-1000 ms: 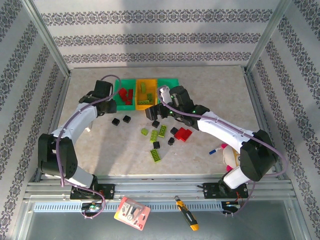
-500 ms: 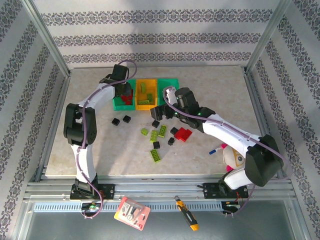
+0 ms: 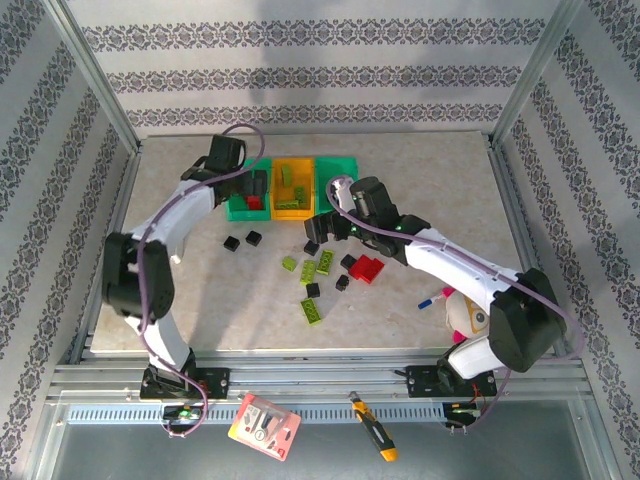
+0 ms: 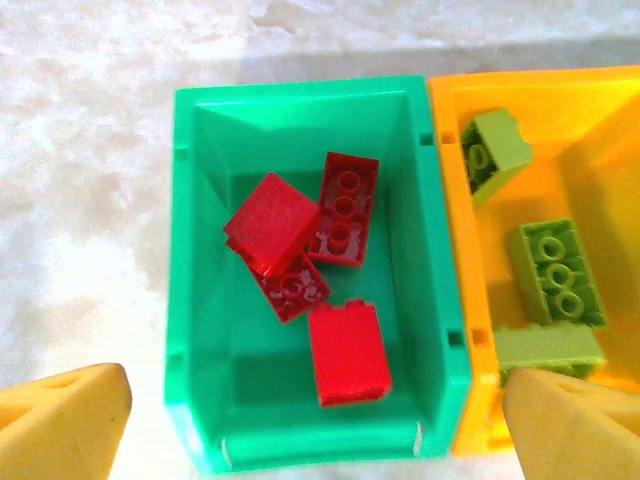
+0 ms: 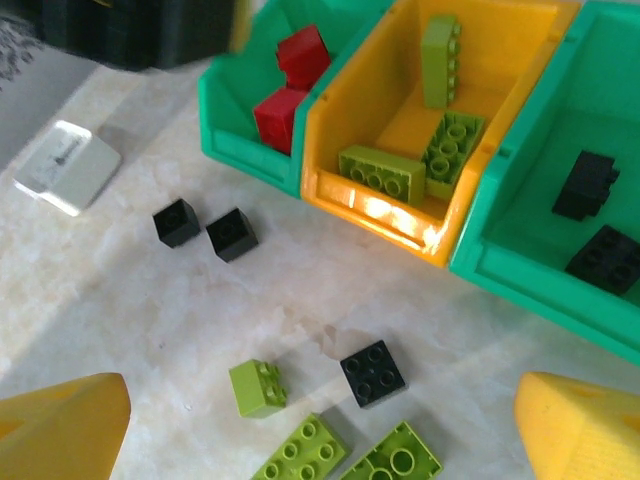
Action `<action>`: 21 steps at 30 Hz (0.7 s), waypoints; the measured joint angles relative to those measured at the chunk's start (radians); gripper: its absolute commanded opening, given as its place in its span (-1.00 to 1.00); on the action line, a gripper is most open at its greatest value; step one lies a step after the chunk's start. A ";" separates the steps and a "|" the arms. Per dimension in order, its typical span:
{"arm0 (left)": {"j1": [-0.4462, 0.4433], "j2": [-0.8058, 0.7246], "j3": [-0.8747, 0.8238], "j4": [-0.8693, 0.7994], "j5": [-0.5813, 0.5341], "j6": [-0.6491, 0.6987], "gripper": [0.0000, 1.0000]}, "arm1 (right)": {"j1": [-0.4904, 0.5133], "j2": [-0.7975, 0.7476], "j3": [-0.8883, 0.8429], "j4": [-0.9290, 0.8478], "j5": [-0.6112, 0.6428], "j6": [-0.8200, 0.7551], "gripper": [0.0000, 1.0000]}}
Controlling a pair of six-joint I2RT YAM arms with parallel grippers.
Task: Sort the legos into containers by color
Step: Place the lego in the container, then pick up the lego from the center of the table.
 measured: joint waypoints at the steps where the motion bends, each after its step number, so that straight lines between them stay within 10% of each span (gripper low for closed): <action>1: -0.003 -0.041 -0.035 0.009 -0.002 0.000 0.92 | 0.000 0.015 0.008 -0.011 0.003 0.000 0.96; 10: -0.143 -0.329 -0.404 0.102 0.027 0.063 0.85 | 0.018 0.152 0.099 -0.144 0.049 0.020 0.95; 21: -0.334 -0.251 -0.517 0.213 0.031 -0.045 0.79 | 0.019 0.158 0.080 -0.166 0.074 0.055 0.96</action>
